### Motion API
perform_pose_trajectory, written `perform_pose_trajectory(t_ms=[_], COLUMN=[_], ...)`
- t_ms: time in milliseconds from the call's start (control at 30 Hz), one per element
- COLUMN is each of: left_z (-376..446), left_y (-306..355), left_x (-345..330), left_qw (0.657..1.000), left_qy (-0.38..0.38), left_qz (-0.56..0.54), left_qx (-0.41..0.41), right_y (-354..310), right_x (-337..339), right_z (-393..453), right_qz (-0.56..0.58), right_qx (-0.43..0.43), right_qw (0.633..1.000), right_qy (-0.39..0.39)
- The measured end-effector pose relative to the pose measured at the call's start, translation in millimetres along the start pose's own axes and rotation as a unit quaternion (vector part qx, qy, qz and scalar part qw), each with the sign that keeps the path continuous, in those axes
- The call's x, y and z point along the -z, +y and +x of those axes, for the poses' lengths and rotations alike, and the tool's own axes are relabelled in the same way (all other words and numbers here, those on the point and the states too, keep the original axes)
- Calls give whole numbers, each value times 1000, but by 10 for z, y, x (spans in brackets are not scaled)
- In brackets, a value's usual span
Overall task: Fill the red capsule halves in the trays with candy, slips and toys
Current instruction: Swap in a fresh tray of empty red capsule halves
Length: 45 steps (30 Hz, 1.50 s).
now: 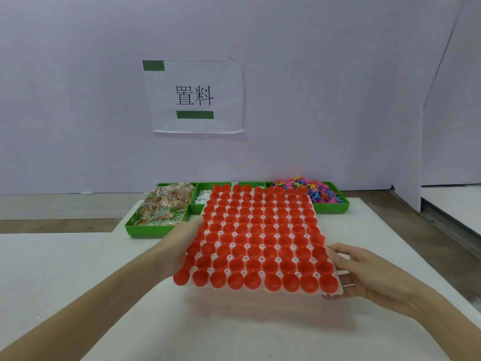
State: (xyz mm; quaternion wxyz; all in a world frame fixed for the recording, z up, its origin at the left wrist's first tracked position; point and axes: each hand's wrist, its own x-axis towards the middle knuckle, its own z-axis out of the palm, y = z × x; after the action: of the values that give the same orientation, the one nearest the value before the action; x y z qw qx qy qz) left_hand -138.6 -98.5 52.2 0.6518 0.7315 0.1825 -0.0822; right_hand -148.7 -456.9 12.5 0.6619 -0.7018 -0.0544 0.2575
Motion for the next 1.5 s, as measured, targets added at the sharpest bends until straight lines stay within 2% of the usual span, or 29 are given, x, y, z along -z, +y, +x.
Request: perform_pose_trajectory(t_ms=[233, 467, 733, 933, 1067, 1200, 1267, 1367, 1433, 1500], left_z=[-219, -327, -428, -416, -375, -35, 209, 641, 891, 1094], left_y=[-256, -458, -528, -452, -470, -338, -194, -9, 72, 112], left_x=[-127, -63, -79, -67, 94, 435, 597, 759, 807, 830], left_qw=[1000, 997, 997, 999, 995, 991, 973, 900, 852, 814], left_qy=[5, 19, 13, -28, -49, 36, 101, 202, 217, 194], left_qz=[-5, -69, -72, -26, 81, 128, 165, 279, 360, 435], left_qx=[3, 13, 19, 33, 36, -35, -127, -267, -312, -333], right_y=[179, 220, 250, 86, -124, -461, -665, -986, -1164, -1259], right_x=[129, 143, 133, 206, 315, 454, 473, 339, 173, 11], right_z=[-184, -330, -283, -298, -231, -34, 127, 433, 660, 894], right_qz=[0, 11, 12, -130, -229, -321, -369, -411, -423, -430], right_qx=[-18, -40, -81, -87, -129, -192, -210, -181, -127, -61], right_qw=[1000, 998, 996, 987, 963, 925, 904, 893, 897, 901], right_qy=[-13, -39, -29, -33, -65, -64, -53, -28, -15, 3])
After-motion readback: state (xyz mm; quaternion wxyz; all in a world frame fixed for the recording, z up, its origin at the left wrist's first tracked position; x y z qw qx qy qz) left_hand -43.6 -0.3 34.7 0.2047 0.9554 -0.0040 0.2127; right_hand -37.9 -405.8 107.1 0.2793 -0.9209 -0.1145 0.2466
